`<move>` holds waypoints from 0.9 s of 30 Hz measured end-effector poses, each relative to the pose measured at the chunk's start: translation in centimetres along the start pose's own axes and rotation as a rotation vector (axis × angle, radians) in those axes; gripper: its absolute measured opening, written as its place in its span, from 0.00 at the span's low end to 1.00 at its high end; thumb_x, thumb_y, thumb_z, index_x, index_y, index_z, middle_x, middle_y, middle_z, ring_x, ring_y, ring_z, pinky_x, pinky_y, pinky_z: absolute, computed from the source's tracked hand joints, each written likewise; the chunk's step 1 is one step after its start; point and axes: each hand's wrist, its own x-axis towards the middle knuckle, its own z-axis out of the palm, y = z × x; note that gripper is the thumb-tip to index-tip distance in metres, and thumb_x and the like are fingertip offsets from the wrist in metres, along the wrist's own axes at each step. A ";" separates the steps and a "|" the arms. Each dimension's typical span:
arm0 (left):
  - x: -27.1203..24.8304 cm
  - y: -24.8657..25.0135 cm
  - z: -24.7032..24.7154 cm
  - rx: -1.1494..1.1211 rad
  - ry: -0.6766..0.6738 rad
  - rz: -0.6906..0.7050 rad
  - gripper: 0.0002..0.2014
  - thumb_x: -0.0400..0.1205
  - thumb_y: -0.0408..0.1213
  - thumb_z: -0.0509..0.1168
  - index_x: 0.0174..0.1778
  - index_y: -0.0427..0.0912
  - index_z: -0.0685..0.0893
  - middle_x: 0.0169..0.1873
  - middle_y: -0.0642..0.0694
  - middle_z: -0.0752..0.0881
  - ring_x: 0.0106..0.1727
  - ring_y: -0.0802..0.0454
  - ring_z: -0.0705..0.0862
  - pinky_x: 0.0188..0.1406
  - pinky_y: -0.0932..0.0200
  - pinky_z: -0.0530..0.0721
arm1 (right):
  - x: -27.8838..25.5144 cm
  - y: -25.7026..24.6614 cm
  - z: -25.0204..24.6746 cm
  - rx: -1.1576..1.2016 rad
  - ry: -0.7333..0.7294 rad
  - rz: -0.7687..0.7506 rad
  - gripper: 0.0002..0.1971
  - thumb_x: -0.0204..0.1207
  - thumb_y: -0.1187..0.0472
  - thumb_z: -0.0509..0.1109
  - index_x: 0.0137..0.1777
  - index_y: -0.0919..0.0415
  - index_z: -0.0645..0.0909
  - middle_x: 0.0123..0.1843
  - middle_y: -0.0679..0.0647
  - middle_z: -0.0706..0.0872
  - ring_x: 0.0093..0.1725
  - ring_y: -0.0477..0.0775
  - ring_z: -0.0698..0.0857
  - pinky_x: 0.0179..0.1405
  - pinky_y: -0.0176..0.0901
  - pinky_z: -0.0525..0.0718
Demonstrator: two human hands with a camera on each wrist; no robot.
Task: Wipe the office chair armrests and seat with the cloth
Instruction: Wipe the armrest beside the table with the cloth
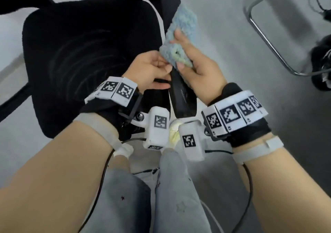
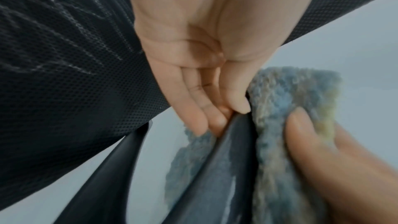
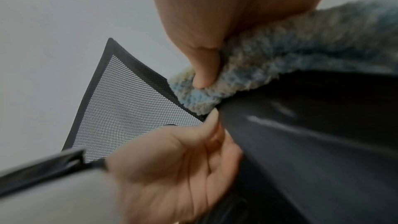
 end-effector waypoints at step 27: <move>-3.0 -3.7 0.2 -0.059 -0.281 -0.103 0.24 0.65 0.30 0.57 0.54 0.51 0.85 0.46 0.53 0.89 0.40 0.60 0.84 0.29 0.66 0.80 | -7.6 2.2 1.8 0.313 0.484 0.225 0.11 0.75 0.63 0.59 0.42 0.45 0.76 0.37 0.32 0.84 0.40 0.26 0.79 0.42 0.23 0.75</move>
